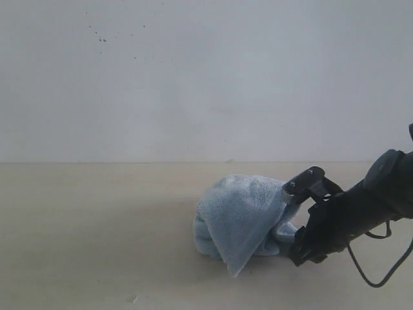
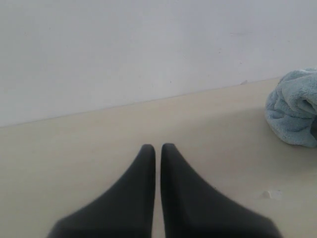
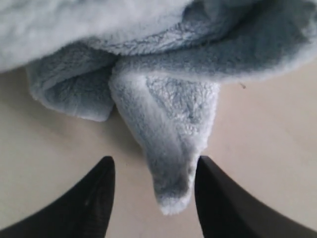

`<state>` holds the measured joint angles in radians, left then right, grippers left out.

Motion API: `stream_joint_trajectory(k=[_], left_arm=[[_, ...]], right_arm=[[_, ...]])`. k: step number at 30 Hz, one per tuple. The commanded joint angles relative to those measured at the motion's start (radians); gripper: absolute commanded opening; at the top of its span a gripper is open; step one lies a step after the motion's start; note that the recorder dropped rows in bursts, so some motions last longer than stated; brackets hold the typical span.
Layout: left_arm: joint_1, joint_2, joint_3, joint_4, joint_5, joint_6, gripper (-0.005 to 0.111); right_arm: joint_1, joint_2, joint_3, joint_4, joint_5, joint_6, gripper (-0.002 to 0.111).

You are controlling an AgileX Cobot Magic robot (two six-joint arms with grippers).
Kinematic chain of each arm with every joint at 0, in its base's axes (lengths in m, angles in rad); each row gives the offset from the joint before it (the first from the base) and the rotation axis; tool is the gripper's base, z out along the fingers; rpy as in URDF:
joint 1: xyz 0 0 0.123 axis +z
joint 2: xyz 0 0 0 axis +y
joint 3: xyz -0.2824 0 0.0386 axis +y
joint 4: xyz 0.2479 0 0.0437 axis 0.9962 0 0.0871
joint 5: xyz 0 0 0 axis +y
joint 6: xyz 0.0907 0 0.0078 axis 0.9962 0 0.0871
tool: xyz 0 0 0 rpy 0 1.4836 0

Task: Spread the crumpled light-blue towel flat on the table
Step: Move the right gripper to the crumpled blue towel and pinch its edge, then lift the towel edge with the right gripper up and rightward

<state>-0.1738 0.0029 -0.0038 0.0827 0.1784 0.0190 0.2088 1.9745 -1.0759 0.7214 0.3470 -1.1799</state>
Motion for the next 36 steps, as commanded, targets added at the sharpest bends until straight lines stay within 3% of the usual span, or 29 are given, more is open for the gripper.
stream_joint_trajectory(k=[1, 5, 13, 21, 36], left_arm=[[0.003, -0.003, 0.004, -0.008, 0.002, 0.001, 0.005], [0.003, -0.003, 0.004, -0.008, 0.002, 0.001, 0.005], [0.003, -0.003, 0.004, -0.008, 0.002, 0.001, 0.005], [0.003, -0.003, 0.004, -0.008, 0.002, 0.001, 0.005], [0.003, -0.003, 0.004, -0.008, 0.002, 0.001, 0.005]], right_arm=[[0.025, 0.013, -0.011, -0.001, -0.071, -0.015, 0.047], [0.030, 0.025, -0.011, -0.002, -0.075, -0.016, 0.043], [0.030, 0.034, -0.011, 0.002, -0.178, 0.085, 0.000], [0.030, -0.008, -0.011, 0.002, -0.153, 0.107, 0.000], [0.030, -0.292, -0.011, -0.047, 0.072, 0.282, 0.000]])
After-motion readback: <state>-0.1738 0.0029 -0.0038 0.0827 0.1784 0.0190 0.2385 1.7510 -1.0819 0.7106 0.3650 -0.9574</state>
